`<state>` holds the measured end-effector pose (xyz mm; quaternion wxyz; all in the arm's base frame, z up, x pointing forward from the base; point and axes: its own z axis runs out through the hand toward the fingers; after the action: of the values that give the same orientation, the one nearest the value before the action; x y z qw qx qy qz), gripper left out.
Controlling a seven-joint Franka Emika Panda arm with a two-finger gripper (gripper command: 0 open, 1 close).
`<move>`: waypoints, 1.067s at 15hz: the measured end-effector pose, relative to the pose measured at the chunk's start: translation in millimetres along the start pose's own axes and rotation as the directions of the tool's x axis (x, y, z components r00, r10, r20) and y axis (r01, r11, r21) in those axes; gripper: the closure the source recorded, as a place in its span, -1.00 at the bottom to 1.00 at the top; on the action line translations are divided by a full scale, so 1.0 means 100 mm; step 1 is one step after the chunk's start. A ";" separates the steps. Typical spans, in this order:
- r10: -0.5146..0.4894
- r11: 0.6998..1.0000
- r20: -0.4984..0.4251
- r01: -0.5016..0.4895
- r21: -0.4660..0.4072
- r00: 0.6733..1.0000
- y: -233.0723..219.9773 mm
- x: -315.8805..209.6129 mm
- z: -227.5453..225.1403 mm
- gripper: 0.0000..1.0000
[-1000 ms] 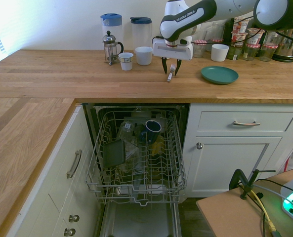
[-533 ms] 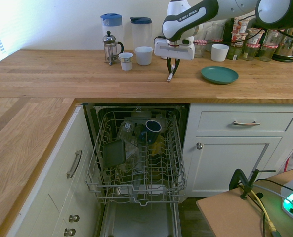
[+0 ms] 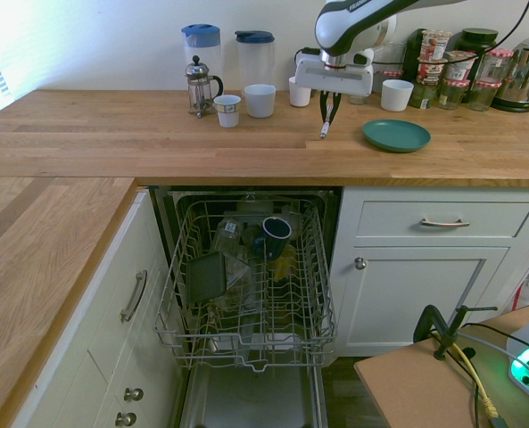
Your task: Put the fork in the dishwasher
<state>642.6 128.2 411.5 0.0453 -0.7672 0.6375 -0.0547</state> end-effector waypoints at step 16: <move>-0.243 0.970 0.082 0.245 -0.004 0.966 1.55 -1.67 -0.27 1.00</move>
<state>457.8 264.3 412.7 0.0586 -0.8417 0.5362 -0.0243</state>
